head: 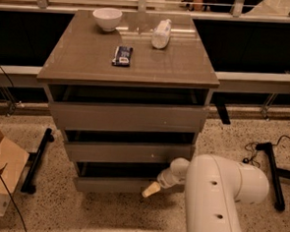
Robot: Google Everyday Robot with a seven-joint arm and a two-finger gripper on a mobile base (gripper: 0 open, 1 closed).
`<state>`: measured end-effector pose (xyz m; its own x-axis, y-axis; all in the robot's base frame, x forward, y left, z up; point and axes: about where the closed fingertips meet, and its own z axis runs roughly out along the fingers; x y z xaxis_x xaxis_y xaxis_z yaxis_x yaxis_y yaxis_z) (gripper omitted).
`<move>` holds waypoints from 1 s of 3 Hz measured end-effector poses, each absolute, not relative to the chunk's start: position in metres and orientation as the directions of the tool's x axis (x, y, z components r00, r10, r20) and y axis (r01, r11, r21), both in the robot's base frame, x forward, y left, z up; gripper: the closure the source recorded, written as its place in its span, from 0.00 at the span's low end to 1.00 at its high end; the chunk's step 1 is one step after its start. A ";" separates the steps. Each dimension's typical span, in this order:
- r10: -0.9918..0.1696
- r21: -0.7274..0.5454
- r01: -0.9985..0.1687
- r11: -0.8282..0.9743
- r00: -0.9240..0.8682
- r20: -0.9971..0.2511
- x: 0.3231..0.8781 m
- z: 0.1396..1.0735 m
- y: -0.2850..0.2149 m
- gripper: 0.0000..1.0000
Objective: Open bottom drawer
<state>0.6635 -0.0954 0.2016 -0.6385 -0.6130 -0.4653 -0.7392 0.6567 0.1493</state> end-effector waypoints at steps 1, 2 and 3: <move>-0.689 0.141 -0.774 0.617 -0.618 -0.379 0.650 0.189 -0.103 0.00; -0.809 0.132 -0.844 0.519 -0.535 -0.243 0.633 0.163 -0.110 0.26; -0.819 0.134 -0.851 0.507 -0.525 -0.231 0.630 0.164 -0.110 0.50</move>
Offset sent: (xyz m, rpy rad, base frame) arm -0.0329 -0.0225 -0.0572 -0.3197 0.1780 0.3162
